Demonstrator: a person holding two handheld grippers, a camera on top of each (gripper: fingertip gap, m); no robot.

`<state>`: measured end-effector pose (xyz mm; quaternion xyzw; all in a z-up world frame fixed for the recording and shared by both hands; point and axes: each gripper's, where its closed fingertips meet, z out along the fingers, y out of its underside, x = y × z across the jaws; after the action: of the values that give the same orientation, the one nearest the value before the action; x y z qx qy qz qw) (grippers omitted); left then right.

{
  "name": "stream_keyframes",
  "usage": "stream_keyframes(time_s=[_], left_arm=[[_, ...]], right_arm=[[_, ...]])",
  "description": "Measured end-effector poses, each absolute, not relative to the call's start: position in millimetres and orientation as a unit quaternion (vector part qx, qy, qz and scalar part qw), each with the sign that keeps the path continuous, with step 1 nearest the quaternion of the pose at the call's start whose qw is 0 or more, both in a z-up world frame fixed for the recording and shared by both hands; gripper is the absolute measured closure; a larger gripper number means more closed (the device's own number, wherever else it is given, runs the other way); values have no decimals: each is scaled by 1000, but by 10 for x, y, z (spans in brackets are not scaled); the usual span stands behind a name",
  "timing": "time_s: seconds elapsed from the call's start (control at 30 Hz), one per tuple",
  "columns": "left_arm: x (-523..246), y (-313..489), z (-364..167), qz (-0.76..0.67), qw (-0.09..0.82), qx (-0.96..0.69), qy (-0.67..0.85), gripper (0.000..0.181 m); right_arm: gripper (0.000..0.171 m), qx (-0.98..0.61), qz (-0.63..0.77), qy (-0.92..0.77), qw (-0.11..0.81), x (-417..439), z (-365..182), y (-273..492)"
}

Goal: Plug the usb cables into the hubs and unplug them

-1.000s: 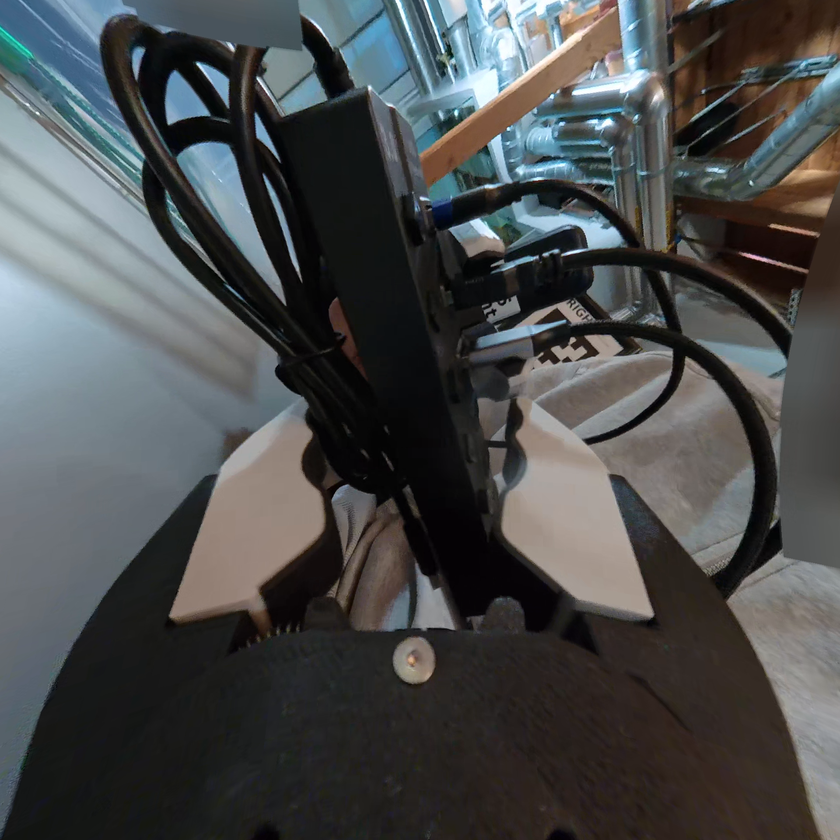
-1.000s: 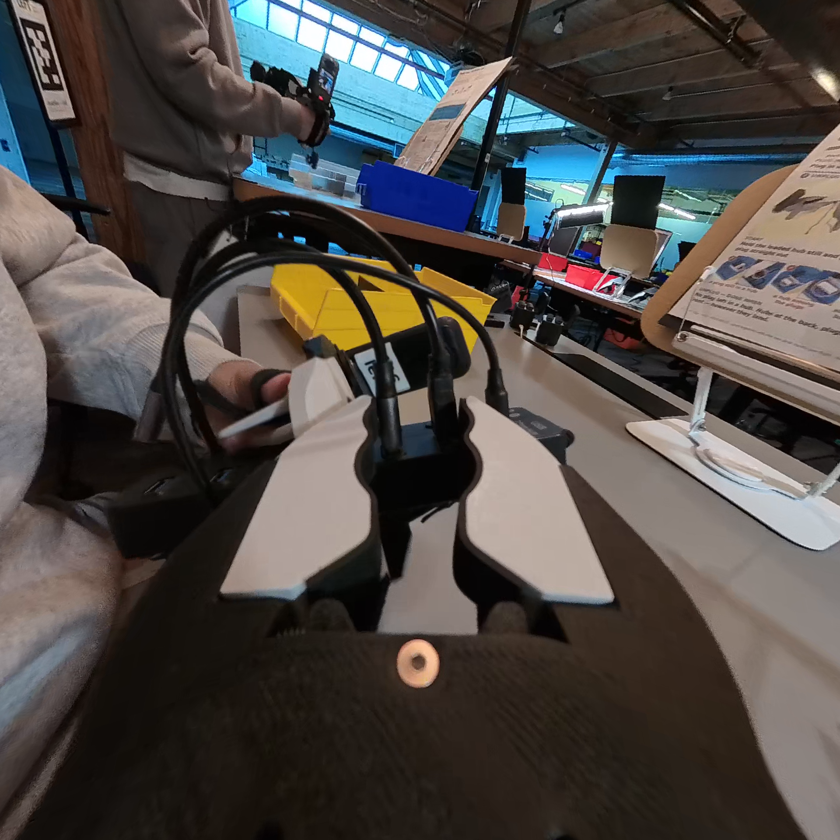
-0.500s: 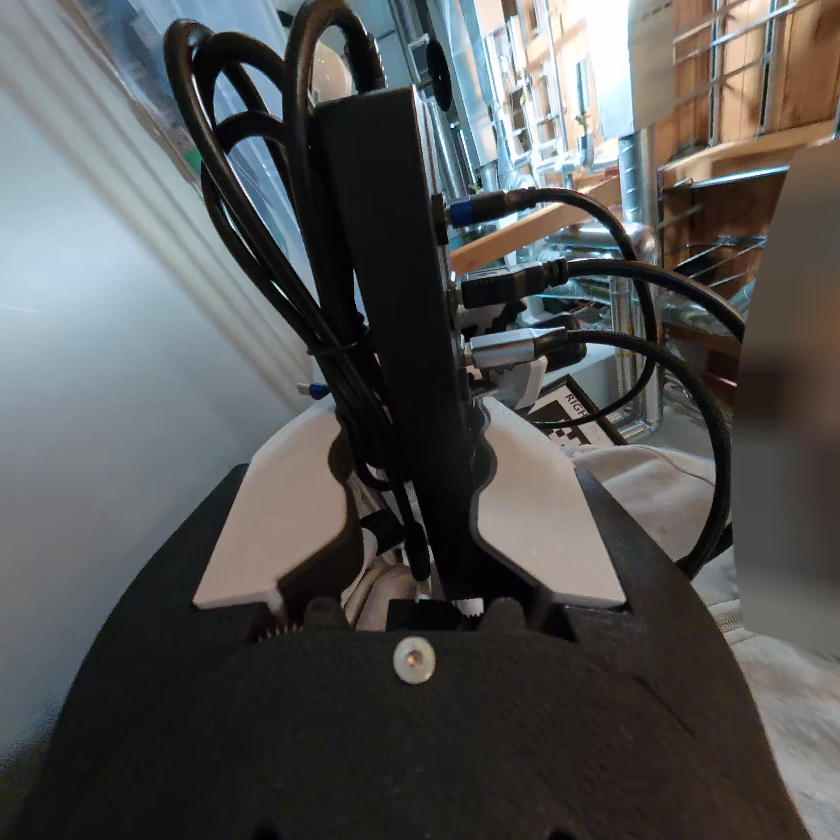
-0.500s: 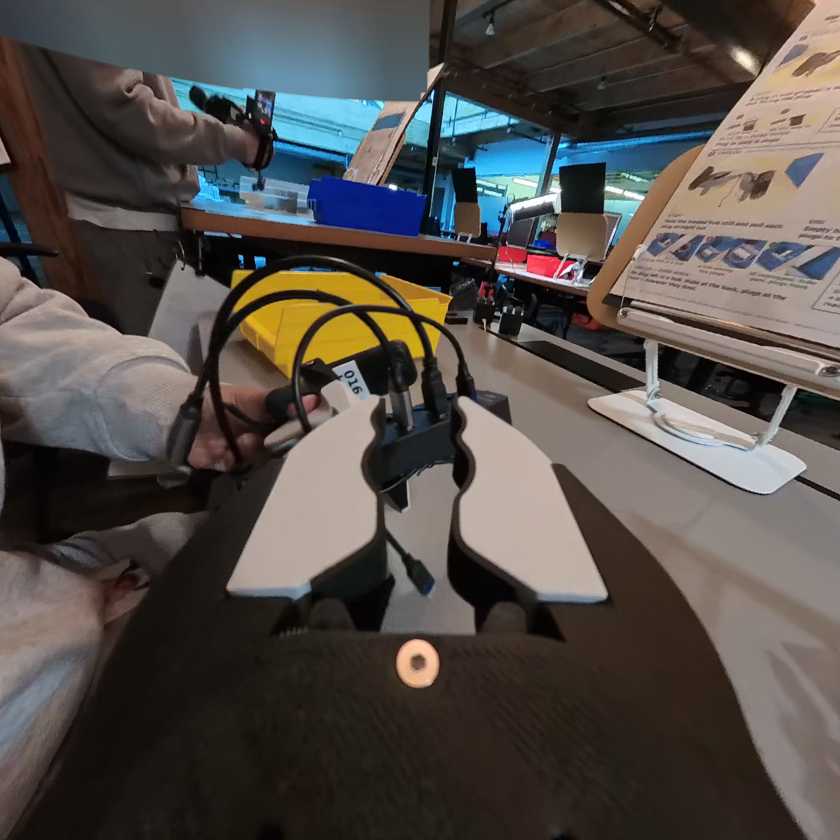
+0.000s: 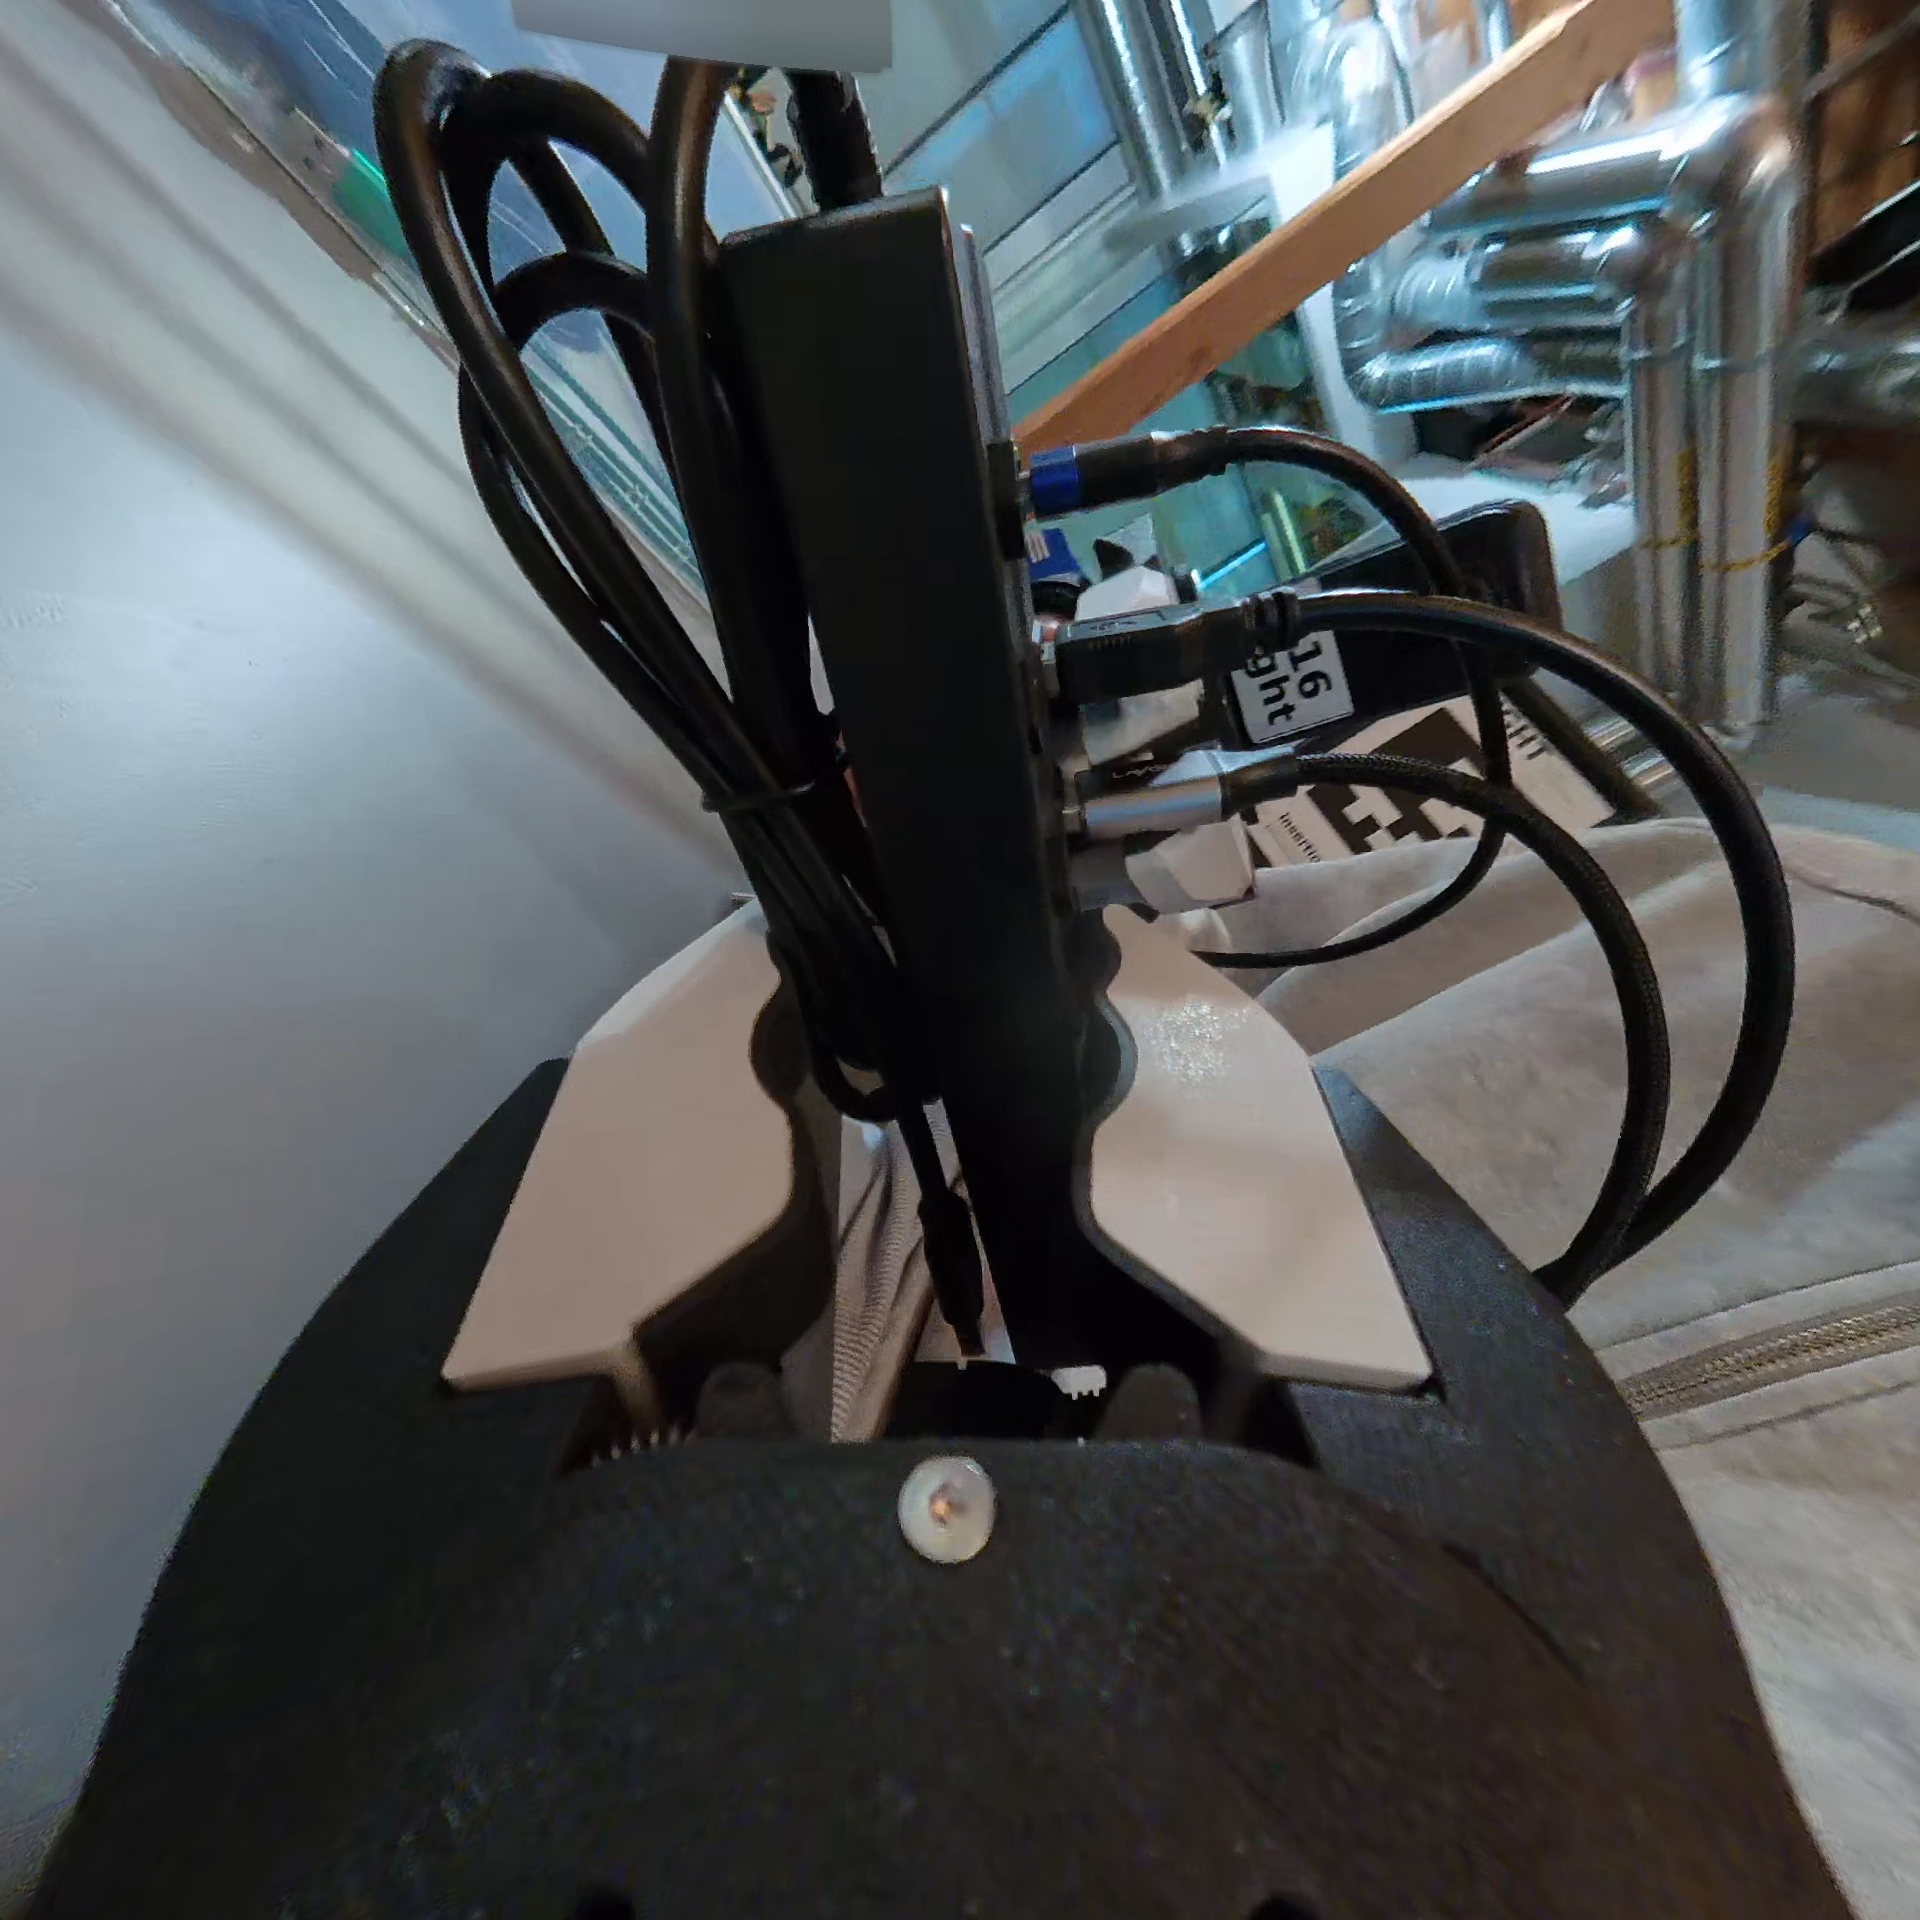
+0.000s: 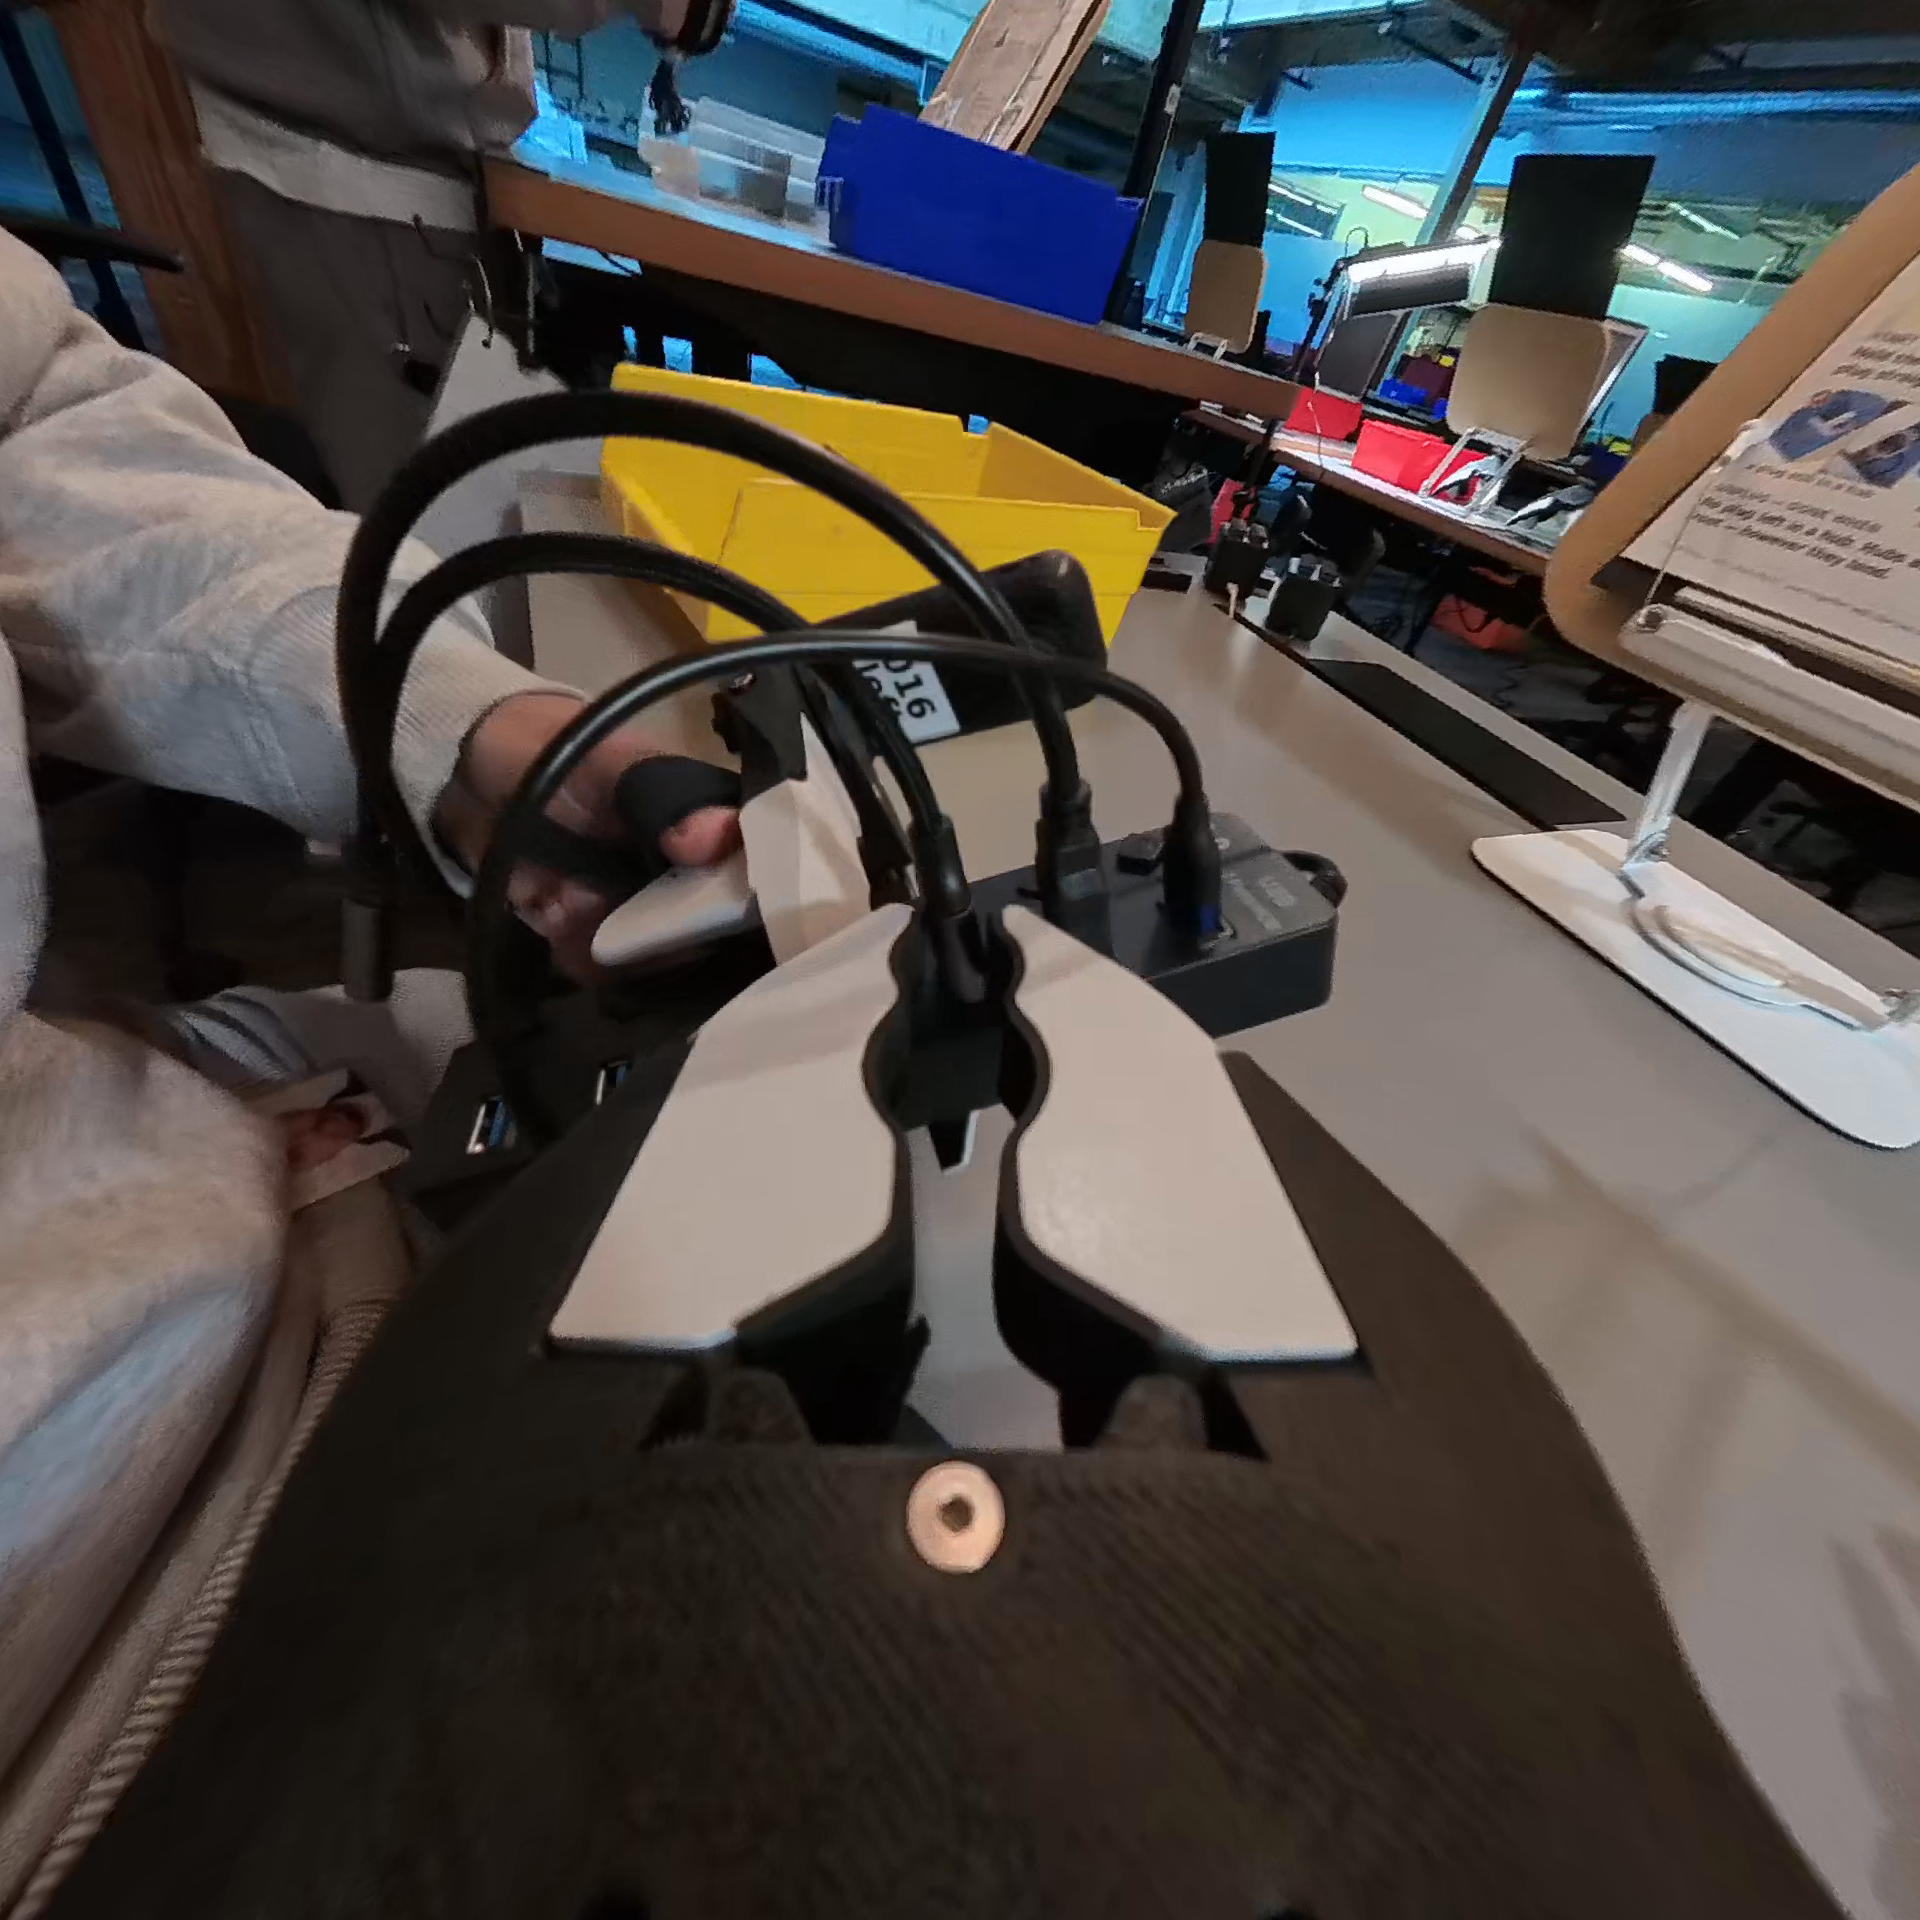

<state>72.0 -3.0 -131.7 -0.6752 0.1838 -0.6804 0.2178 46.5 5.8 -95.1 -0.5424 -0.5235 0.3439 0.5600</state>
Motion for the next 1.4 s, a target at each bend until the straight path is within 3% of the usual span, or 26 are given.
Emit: stream_keyframes(time_s=[0.4,0.63,0.77,0.9,0.97,1.0,1.07,1.2,1.4], left_arm=[[746,-49,-1214,-709,183,-666,139,135],[806,-138,-1059,-774,112,-618,80,136],[827,-189,-1066,-776,96,-619,79,136],[858,-206,-1064,-746,115,-647,107,137],[809,-90,-1517,-670,137,-722,103,140],[736,-34,-1525,-693,119,-710,50,141],[620,18,-1193,-726,149,-669,56,140],[426,232,-1018,-641,275,-703,137,140],[300,343,-1147,-669,273,-685,91,140]], right_arm=[[160,-539,302,-517,592,451,-807,49],[161,-552,416,-453,562,473,-668,30],[161,-537,353,-504,577,492,-677,-10],[161,-527,378,-502,572,535,-575,-81],[163,-462,443,-475,605,555,-138,-310],[163,-478,400,-500,602,536,-173,-304],[163,-493,274,-527,636,651,-332,-104],[163,-518,355,-458,629,855,-242,101],[162,-552,323,-350,684,1447,1,613]])
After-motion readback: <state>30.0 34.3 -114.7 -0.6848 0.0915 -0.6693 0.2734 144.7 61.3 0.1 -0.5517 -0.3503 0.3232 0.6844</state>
